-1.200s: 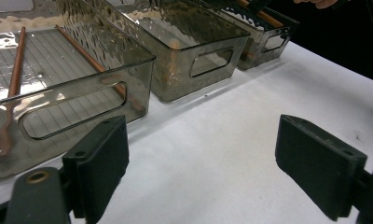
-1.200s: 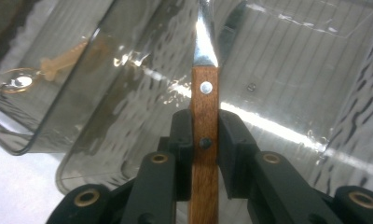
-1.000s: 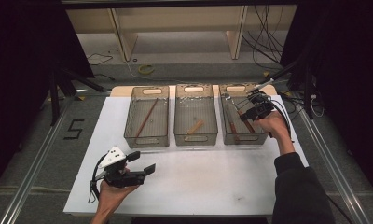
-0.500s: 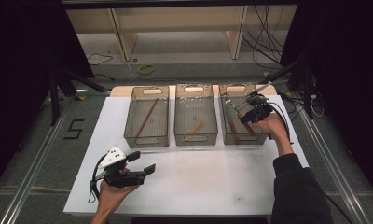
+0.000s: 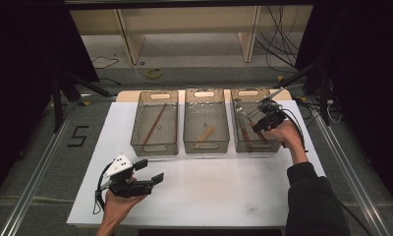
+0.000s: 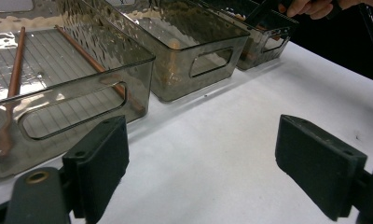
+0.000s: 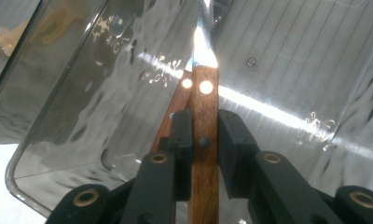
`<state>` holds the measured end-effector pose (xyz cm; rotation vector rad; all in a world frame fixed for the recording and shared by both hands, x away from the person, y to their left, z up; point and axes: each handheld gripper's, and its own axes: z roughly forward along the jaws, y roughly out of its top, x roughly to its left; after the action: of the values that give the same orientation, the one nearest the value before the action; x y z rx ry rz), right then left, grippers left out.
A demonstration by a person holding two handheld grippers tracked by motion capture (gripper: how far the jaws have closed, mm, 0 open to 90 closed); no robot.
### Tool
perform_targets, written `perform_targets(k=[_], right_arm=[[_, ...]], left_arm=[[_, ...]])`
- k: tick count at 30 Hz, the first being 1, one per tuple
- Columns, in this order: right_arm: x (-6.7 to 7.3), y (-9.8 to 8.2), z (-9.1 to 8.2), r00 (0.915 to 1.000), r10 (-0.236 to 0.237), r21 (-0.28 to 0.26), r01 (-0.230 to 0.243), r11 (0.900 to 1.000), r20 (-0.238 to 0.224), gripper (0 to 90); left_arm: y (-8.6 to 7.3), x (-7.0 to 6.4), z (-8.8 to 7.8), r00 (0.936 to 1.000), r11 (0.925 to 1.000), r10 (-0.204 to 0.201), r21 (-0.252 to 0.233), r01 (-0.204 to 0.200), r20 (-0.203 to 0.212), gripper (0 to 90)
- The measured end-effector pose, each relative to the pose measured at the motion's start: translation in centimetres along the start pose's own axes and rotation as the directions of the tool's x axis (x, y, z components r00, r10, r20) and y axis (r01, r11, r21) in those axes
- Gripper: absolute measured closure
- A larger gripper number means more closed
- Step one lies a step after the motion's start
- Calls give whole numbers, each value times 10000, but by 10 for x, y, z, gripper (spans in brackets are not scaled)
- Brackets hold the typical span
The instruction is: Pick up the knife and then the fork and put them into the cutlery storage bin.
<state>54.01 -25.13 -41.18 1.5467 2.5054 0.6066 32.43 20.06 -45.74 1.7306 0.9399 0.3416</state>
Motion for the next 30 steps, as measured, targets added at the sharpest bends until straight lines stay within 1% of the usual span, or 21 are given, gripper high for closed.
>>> perform_targets(k=[4,6,7,8,10,12,13,16,18,20,23,25,28,30], right_arm=[[1,0,3,10000,-71,163,70,9998,37,766],[0,1,4,10000,-23,153,22,9999,67,748],[0,1,4,10000,56,113,-55,9999,-34,698],[0,1,3,9998,59,75,-57,10000,-197,681],[0,2,0,9996,28,-41,-29,10000,-283,677],[0,2,-1,9994,-44,-144,39,9999,-357,644],[0,2,-2,9992,23,-148,-29,9999,-406,642],[0,0,-4,9992,-7,-199,-1,9998,-394,611],[2,-1,-6,9987,-120,-362,102,9993,-495,570],[6,-2,-11,9976,-259,-676,216,9975,-637,534],[15,-6,-18,9949,-388,-1150,280,9930,-926,477],[21,-9,-21,9923,-520,-1366,365,9900,-1120,450],[29,-15,-24,9898,-700,-1650,490,9851,-1243,414],[33,-19,-27,9895,-790,-1922,547,9798,-1213,411]], left_arm=[[0,0,0,10000,10000,8,-3,-8,1,168],[0,0,0,10000,10000,7,-10,-7,4,168],[0,0,0,10000,10000,6,-11,-6,1,168],[0,0,0,10000,10000,4,-11,-4,2,168],[0,0,0,10000,10000,-8,-6,8,-1,168],[0,0,0,10000,10000,-2,0,2,3,168],[0,0,0,10000,10000,3,-1,-3,9,168],[0,0,0,10000,10000,1,-5,-1,5,168],[0,0,0,10000,10000,-11,-10,11,-7,167],[0,0,0,10000,10000,-20,5,20,-2,167],[0,0,0,10000,10000,1,22,-1,11,167],[0,0,0,10000,10000,-13,31,13,9,167],[0,0,0,10000,10000,-41,27,41,20,167],[0,0,1,10000,10000,-58,24,58,40,167]])
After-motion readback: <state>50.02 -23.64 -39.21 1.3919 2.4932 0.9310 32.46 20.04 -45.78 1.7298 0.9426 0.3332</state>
